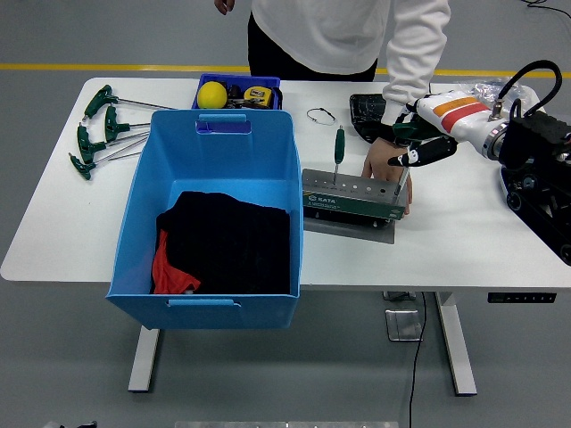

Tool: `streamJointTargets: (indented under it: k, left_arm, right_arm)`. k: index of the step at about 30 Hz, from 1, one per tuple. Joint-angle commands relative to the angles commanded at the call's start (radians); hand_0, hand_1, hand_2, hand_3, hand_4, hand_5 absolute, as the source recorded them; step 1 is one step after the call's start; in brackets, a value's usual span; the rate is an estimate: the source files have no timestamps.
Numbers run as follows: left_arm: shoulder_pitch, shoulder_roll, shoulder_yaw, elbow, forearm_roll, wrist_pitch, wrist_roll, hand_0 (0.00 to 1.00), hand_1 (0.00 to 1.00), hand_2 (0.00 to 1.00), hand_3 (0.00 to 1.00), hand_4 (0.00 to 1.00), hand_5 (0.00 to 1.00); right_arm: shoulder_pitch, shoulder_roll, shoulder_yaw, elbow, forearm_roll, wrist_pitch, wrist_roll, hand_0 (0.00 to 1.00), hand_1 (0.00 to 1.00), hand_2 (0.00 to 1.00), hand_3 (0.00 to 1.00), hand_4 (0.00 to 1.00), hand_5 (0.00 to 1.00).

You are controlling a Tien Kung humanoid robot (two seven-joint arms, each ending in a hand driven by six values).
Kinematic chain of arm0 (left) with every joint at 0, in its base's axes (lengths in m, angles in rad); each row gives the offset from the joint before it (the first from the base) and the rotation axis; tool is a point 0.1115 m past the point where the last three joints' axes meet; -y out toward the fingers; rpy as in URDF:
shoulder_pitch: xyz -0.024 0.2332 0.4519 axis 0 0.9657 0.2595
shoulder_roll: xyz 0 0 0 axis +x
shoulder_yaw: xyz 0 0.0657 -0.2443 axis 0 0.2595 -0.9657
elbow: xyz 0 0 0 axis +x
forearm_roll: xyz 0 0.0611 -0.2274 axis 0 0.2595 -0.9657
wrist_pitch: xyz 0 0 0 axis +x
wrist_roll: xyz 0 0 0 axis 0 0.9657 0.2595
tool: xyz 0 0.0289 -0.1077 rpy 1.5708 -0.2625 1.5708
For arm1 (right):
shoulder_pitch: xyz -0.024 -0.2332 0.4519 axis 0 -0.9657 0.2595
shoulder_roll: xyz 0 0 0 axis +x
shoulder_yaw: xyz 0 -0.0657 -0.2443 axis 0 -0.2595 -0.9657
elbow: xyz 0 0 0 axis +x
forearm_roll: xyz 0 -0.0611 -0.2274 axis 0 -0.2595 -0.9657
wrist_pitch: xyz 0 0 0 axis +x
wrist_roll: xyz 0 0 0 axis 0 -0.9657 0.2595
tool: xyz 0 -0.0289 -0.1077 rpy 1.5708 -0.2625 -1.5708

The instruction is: Lift tool from toolbox,place it in box,lift tool from toolbox,place it in box

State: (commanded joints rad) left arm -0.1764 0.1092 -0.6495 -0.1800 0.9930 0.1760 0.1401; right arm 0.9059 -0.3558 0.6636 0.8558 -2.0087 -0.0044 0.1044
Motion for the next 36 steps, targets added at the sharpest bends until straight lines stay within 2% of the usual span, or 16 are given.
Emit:
streamJointTargets:
  k: [2,3,8,9,14,15,20,21,36]
  left_arm:
    - [0.002,0.000,-0.001,0.000,0.002,0.000,0.001,0.713,0.687,0.720,0.647,0.675,0.675]
    - [0.003,0.000,-0.001,0.000,0.003,0.000,0.001,0.714,0.685,0.720,0.646,0.677,0.673]
    - [0.004,0.002,0.003,0.000,0.009,-0.004,0.004,0.714,0.685,0.720,0.646,0.677,0.673]
    - [0.003,0.002,0.003,0.000,0.009,-0.004,0.004,0.714,0.680,0.719,0.646,0.678,0.674]
    - [0.001,0.003,0.005,0.000,0.008,-0.005,0.003,0.714,0.680,0.719,0.646,0.678,0.674]
    - [0.000,0.004,0.001,0.000,0.013,-0.006,0.004,0.715,0.675,0.717,0.646,0.677,0.673]
    - [-0.002,0.005,0.002,0.000,0.012,-0.005,0.001,0.715,0.675,0.717,0.646,0.677,0.673]
    - [-0.003,0.005,0.003,0.000,0.010,-0.004,0.001,0.715,0.675,0.717,0.647,0.678,0.675]
    - [-0.010,0.005,0.018,0.000,-0.008,-0.001,-0.004,0.715,0.673,0.717,0.648,0.678,0.675]
  right_arm:
    - [0.004,0.002,-0.004,-0.012,0.004,0.001,-0.005,0.645,0.545,0.545,0.672,0.998,0.697]
    - [0.004,0.002,-0.006,-0.015,0.006,-0.001,-0.005,0.449,0.431,0.463,0.599,0.998,0.691]
    - [0.002,0.000,-0.017,-0.018,0.014,-0.026,0.007,0.449,0.431,0.463,0.599,0.998,0.691]
    - [0.002,0.000,-0.019,-0.019,0.014,-0.029,0.009,0.276,0.337,0.372,0.474,0.998,0.675]
    - [0.004,0.000,-0.025,-0.020,0.015,-0.047,0.016,0.276,0.337,0.372,0.474,0.998,0.675]
    - [0.005,0.000,-0.026,-0.021,0.015,-0.051,0.017,0.242,0.277,0.312,0.382,0.998,0.672]
    - [0.003,-0.002,-0.027,-0.024,0.003,-0.059,0.026,0.242,0.277,0.312,0.382,0.998,0.672]
    - [0.003,-0.003,-0.026,-0.026,0.002,-0.059,0.027,0.230,0.250,0.280,0.338,0.998,0.671]
    - [0.010,0.010,-0.049,-0.077,-0.001,-0.056,0.017,0.215,0.226,0.259,0.308,0.998,0.671]
